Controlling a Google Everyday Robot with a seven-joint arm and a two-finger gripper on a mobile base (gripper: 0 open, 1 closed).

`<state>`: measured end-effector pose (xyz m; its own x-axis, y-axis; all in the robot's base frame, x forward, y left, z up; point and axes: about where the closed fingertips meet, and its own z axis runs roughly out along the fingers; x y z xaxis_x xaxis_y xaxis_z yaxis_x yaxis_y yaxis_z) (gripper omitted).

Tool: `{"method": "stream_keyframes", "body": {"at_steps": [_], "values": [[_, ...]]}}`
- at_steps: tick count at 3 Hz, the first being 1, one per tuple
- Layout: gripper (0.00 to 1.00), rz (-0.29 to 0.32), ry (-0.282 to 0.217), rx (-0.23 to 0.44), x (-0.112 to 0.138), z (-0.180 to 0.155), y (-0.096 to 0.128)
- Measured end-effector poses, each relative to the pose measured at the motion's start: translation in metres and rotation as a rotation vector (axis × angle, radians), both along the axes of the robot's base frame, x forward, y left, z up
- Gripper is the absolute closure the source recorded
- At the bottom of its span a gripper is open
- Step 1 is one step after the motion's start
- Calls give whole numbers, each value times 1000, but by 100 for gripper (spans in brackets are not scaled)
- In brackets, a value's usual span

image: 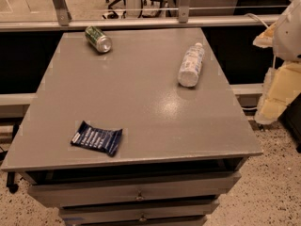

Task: Move blue plastic bottle near rxbar blueberry

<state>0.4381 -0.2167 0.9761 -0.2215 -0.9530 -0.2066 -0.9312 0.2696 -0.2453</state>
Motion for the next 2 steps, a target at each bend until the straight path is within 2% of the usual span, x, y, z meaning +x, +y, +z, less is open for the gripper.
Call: {"method": "stream_keyframes", "body": {"at_steps": [1,2], "values": [[0,0,0,0,0,0,0],[0,-1,-11,33,13,-2,9]]}}
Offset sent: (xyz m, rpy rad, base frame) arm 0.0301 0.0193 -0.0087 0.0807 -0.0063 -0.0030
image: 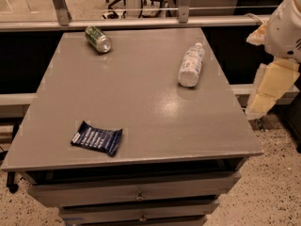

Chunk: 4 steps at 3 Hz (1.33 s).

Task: Move blue plastic bottle near rxbar blueberry

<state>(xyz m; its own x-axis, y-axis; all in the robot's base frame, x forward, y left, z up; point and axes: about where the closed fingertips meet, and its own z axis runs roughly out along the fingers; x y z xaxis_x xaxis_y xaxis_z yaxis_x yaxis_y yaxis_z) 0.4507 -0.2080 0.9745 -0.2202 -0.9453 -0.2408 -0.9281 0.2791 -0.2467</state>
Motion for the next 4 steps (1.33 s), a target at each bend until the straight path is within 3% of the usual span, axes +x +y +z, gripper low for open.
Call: {"method": "stream_keyframes", "body": {"at_steps": [1,2,3,4], "values": [[0,19,-6,63,41,-7,35],[0,-50,7,144,98,-17,64],[0,-217,40,253,154,-30,80],[0,-408,75,353,194,-48,82]]}}
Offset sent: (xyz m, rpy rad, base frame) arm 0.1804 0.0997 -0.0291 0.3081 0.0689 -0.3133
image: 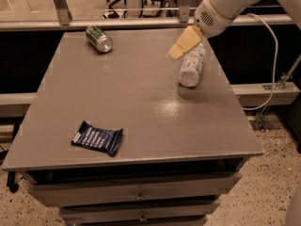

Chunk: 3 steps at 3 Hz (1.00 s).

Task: Move blue plastic bottle near rxbar blueberry

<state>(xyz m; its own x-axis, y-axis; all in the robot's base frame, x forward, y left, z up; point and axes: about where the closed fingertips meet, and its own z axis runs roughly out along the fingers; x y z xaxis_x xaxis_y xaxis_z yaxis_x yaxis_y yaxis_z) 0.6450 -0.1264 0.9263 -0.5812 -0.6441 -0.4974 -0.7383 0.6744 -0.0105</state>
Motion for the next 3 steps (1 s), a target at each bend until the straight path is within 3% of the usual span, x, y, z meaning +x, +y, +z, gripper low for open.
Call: {"method": "stream_keyframes", "body": {"at_steps": [1,3], "values": [[0,-187,13,59,30,-14,1],[0,-497,64,112,64,-50,8]]}}
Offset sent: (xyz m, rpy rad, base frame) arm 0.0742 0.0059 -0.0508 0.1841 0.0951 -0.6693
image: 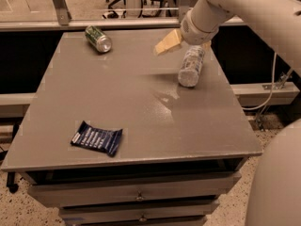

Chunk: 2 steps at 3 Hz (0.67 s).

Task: Move blue plastic bottle near rxbar blueberry

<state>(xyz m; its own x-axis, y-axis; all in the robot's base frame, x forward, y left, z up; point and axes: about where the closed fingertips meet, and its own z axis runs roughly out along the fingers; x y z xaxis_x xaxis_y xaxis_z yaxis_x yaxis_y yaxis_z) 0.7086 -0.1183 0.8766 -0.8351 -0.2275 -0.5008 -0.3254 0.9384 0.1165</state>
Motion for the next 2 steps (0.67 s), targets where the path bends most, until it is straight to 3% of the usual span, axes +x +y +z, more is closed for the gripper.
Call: {"method": "stream_keyframes", "body": {"at_steps": [1,2], "values": [[0,-82,20,4,7,-15,1],[0,-116,33,-10,11,-27,-5]]}}
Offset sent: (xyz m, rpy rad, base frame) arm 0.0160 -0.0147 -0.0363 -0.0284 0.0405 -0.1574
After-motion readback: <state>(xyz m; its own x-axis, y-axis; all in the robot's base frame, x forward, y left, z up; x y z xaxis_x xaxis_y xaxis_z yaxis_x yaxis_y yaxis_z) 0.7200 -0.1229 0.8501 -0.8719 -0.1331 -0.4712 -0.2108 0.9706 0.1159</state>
